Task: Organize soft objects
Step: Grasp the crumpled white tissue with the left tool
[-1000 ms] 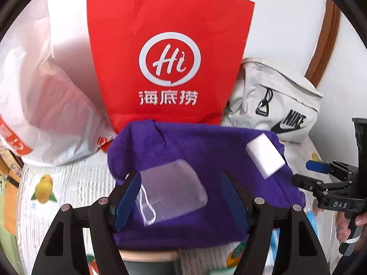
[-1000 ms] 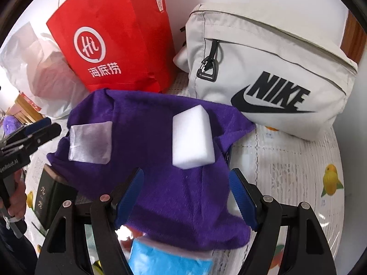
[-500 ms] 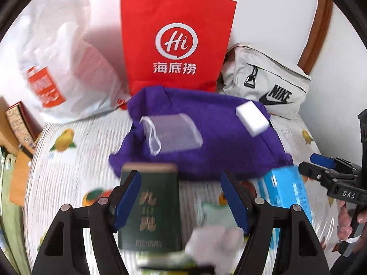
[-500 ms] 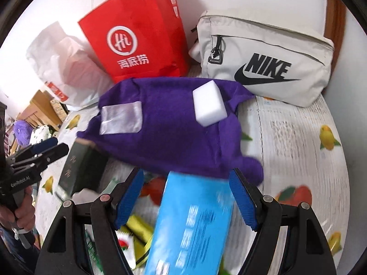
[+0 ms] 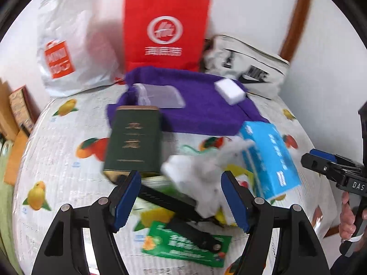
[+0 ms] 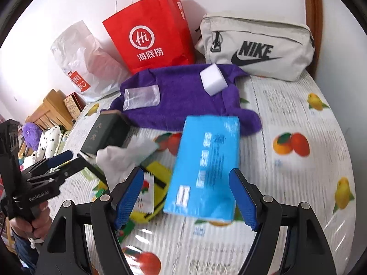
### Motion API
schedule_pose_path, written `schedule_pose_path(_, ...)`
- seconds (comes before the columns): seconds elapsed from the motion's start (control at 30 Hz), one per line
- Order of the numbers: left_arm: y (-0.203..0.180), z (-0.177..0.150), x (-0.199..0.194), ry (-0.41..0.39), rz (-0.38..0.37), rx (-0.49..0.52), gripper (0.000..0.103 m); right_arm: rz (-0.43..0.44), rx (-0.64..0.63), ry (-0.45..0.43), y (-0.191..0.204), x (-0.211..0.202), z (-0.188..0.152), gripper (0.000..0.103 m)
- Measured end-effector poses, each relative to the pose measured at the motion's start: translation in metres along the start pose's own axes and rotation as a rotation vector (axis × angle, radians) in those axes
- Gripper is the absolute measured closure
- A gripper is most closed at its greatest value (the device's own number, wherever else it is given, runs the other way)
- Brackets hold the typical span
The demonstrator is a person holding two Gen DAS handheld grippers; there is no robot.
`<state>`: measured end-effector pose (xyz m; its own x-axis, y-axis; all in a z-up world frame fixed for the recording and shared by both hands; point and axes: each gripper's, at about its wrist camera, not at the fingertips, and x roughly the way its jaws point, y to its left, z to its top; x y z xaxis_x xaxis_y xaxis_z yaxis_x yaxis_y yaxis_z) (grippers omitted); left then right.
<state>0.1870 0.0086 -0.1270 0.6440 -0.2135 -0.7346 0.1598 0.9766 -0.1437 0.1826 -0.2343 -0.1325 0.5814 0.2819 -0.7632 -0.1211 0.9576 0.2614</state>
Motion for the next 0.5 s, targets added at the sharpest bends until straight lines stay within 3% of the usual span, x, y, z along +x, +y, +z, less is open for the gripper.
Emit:
schedule_pose_path(0.3, -0.026, -0.016, 0.034, 0.022, 0.027, 0.028, 0.035, -0.009, -0.008, -0.007, -0.011, -0.014, -0.038, 0.027)
schedule_pose_path(0.5, -0.041, -0.007, 0.022, -0.042, 0.023, 0.102, 0.035, -0.028, -0.015, 0.001, -0.016, -0.009, -0.04, 0.027)
